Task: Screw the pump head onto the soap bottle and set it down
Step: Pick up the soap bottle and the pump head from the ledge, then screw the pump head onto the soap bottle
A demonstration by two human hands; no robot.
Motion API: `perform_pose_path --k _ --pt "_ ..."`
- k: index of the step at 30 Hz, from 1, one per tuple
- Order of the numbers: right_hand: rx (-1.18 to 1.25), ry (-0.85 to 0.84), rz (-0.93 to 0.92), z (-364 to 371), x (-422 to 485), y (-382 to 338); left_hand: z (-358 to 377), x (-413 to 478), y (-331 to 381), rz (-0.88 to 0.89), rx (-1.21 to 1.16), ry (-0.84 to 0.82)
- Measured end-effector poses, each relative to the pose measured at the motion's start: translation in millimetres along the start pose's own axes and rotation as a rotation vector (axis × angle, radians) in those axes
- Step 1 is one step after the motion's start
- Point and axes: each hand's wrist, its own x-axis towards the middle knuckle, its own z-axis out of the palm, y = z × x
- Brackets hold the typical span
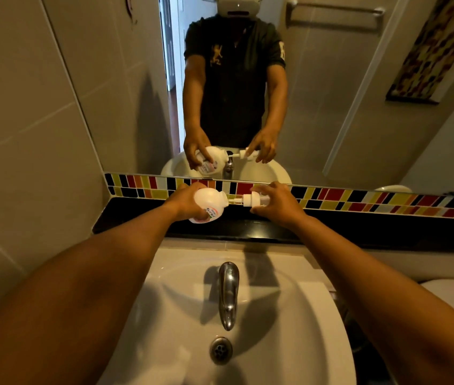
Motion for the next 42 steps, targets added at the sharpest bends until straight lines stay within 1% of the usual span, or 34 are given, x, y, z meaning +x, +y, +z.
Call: perform_pose_path --k 6,11,17,27,34,36,37,42 --pt "-0.155 -0.030 -0.109 -3.9 -7.4 -22.6 2.6 -10.5 12.9 0.048 0.071 -0.036" --pt "-0.231 -0.009 -0.155 -5.1 -11.7 -29.9 6.5 -16.7 18.4 0.046 0.070 -0.049" --pt "-0.250 -0.028 -0.171 -6.5 -12.4 -31.3 11.0 -15.8 12.5 0.028 0.014 -0.060" --pt "-0.289 -0.062 -0.216 -1.1 -7.4 -37.2 14.5 -15.3 12.1 0.059 -0.042 -0.072" --pt "-0.286 -0.136 -0.249 -0.8 -0.2 -40.1 15.5 -12.0 13.6 0.050 -0.083 -0.089" --pt "-0.225 -0.155 -0.229 -3.5 1.6 -40.7 14.8 -13.1 13.0 0.022 -0.115 -0.112" --pt "-0.148 -0.153 -0.200 -5.5 2.4 -41.3 14.5 -14.3 12.5 0.004 -0.134 -0.128" --pt "0.381 -0.090 0.008 -13.1 5.6 -40.2 14.3 -15.4 8.7 -0.052 -0.260 -0.164"
